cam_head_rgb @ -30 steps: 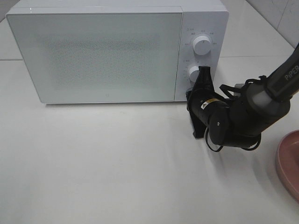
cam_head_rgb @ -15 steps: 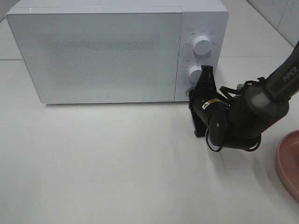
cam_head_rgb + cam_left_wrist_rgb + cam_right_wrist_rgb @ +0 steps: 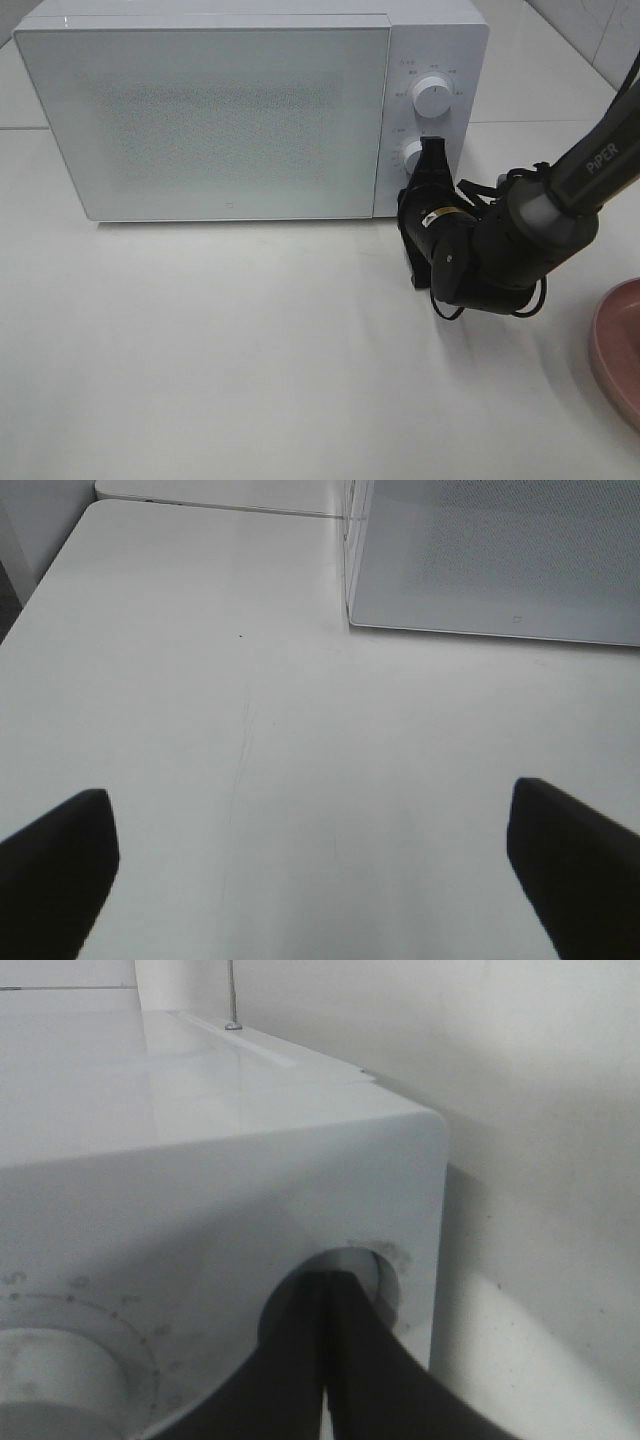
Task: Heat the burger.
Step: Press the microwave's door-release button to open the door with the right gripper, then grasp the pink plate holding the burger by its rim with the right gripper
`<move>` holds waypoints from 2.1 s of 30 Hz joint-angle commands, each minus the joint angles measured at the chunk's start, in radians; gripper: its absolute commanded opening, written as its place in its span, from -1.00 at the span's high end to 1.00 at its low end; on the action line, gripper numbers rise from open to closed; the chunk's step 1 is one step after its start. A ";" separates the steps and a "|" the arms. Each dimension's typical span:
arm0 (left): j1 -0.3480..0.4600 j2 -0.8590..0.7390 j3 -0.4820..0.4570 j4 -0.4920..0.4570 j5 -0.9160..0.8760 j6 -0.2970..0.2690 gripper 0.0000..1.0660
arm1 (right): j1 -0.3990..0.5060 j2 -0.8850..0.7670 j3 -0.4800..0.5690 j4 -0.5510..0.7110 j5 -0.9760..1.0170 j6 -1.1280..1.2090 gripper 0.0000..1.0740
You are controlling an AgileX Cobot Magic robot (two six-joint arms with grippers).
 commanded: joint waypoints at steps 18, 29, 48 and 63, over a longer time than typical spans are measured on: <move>-0.001 -0.023 0.003 -0.006 -0.015 0.002 -0.84 | -0.019 0.003 -0.131 -0.039 -0.174 -0.056 1.00; -0.001 -0.023 0.003 -0.006 -0.015 0.002 -0.84 | -0.017 -0.039 -0.084 -0.034 -0.114 -0.059 1.00; -0.001 -0.023 0.003 -0.006 -0.015 0.002 -0.84 | -0.016 -0.174 0.118 -0.138 0.141 -0.063 1.00; -0.001 -0.023 0.003 -0.006 -0.015 0.002 -0.84 | -0.016 -0.401 0.246 -0.142 0.434 -0.398 1.00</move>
